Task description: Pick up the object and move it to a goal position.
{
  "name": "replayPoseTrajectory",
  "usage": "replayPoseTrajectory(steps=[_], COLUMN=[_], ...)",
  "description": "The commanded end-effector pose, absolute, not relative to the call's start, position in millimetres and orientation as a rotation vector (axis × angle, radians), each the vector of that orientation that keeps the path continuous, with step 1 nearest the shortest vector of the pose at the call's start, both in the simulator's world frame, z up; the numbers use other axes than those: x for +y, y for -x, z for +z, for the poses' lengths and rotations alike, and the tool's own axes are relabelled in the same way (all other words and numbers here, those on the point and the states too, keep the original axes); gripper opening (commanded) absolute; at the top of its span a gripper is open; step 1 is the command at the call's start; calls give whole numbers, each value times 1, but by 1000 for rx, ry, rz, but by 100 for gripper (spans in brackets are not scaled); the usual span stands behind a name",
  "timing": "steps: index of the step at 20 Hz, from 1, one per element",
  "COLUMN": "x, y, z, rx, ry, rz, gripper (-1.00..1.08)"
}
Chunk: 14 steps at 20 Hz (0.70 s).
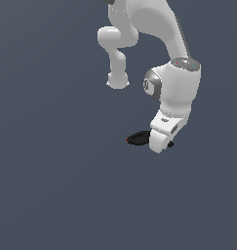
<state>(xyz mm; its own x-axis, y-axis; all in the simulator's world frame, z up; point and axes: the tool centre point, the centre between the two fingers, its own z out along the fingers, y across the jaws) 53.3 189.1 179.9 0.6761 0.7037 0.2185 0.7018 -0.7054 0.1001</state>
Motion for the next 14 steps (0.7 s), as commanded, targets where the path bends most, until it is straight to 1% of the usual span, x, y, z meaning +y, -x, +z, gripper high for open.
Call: replayPoseTrajectory(steps=[1, 8, 14], x=[189, 190, 190], y=[-52, -41, -37], z=[190, 222, 234], rx=[1202, 1203, 1203], ry=[-2867, -2866, -2866], rz=[386, 385, 385], gripper=[-100, -100, -100])
